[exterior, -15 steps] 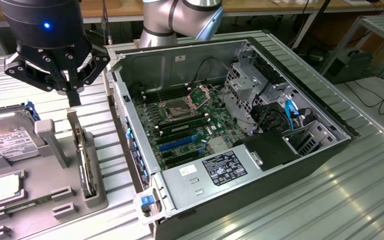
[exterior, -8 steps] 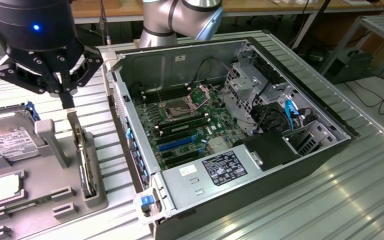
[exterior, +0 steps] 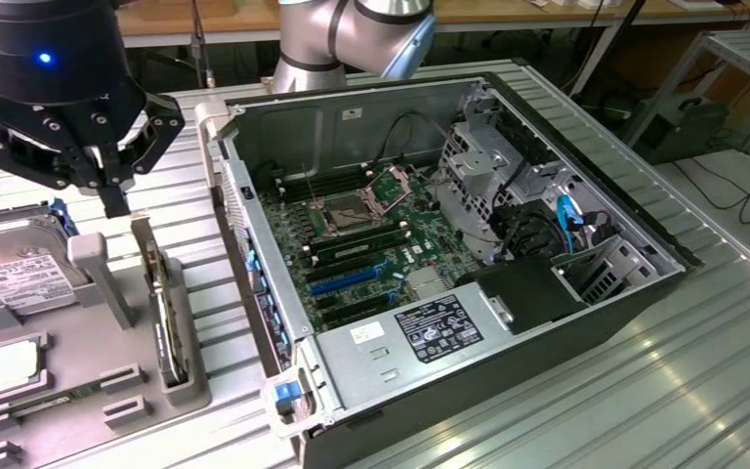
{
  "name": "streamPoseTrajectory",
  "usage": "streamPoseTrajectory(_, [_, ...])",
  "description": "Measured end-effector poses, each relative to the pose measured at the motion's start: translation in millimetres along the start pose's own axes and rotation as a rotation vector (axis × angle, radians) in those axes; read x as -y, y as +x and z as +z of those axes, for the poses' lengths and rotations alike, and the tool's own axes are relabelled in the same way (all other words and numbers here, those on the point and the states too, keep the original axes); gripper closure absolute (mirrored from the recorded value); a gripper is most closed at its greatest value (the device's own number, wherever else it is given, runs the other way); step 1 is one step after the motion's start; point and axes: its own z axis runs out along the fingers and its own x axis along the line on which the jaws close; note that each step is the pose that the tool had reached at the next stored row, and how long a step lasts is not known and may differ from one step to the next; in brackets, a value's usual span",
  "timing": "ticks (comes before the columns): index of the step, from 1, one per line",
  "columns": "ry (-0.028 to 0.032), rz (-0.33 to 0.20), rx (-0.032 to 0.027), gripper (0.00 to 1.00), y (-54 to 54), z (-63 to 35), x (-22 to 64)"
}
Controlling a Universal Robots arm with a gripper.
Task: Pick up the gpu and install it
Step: 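Reach for the gpu, then pick up the gpu and move the gpu toward the slot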
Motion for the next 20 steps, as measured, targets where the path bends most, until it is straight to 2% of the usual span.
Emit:
streamPoseTrajectory(7, [0.0, -0.015, -0.0023, 0.89, 11.7, 0.8, 1.3])
streamPoseTrajectory(20, [0.0001, -0.02, -0.0026, 0.89, 11.7, 0.7, 1.3])
